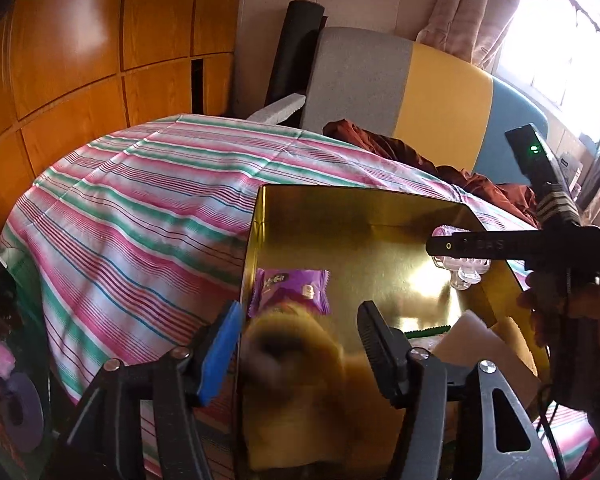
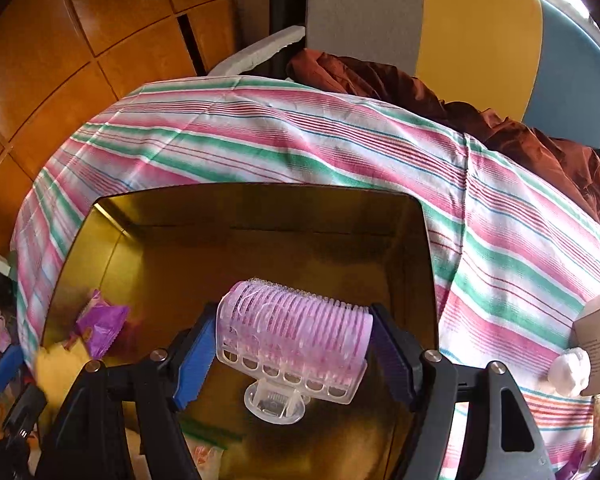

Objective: Organize objects
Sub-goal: 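Release the knitted item into the tray with left while right drops the roller, then withdraw both open grippers from the tray toward the remaining items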

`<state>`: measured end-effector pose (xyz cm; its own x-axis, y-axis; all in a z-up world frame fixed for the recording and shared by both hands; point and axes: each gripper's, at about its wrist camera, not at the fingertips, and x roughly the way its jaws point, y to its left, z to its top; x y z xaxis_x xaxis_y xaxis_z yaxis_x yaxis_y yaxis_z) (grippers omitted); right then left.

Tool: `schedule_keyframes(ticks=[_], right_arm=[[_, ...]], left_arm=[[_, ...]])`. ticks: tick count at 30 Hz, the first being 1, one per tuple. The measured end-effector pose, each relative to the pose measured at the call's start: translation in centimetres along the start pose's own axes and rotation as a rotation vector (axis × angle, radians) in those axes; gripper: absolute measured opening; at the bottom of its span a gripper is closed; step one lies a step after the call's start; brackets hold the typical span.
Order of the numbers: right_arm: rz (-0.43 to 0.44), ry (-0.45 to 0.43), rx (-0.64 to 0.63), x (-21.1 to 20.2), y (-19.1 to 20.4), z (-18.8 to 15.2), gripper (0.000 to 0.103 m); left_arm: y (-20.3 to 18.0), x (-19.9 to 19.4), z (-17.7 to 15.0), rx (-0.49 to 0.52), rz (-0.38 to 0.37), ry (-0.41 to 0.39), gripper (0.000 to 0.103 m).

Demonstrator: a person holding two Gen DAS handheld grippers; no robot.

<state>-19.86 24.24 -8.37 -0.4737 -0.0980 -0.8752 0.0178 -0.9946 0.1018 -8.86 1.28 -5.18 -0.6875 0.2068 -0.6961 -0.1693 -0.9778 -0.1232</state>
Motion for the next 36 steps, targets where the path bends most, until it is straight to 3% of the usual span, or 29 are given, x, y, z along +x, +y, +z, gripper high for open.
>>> schedule_keyframes(ticks=[4, 11, 20, 27, 36], right_arm=[[-0.012, -0.013, 0.010, 0.1, -0.3, 0.1, 0.085], [-0.021, -0.050, 0.000, -2.0, 0.0, -0.6, 0.087], [-0.066, -0.166, -0.039, -7.1, 0.2, -3.3, 0.087], [-0.107, -0.235, 0.001, -10.6, -1.9, -6.8, 0.087], [-0.183, -0.249, 0.081, -13.0, -6.7, -11.0, 0.087]], left_arm=[[0.4, -0.6, -0.2, -0.030, -0.016, -0.004, 0.070], [-0.2, -1.8, -0.2, -0.019, -0.017, -0.024, 0.072], [-0.6, -4.1, -0.4, -0.008, -0.010, -0.065, 0.076], [-1.5, -5.9, -0.9, 0.014, -0.014, -0.100, 0.080], [-3.8, -7.4, -1.2, 0.074, -0.038, -0.127, 0.085]])
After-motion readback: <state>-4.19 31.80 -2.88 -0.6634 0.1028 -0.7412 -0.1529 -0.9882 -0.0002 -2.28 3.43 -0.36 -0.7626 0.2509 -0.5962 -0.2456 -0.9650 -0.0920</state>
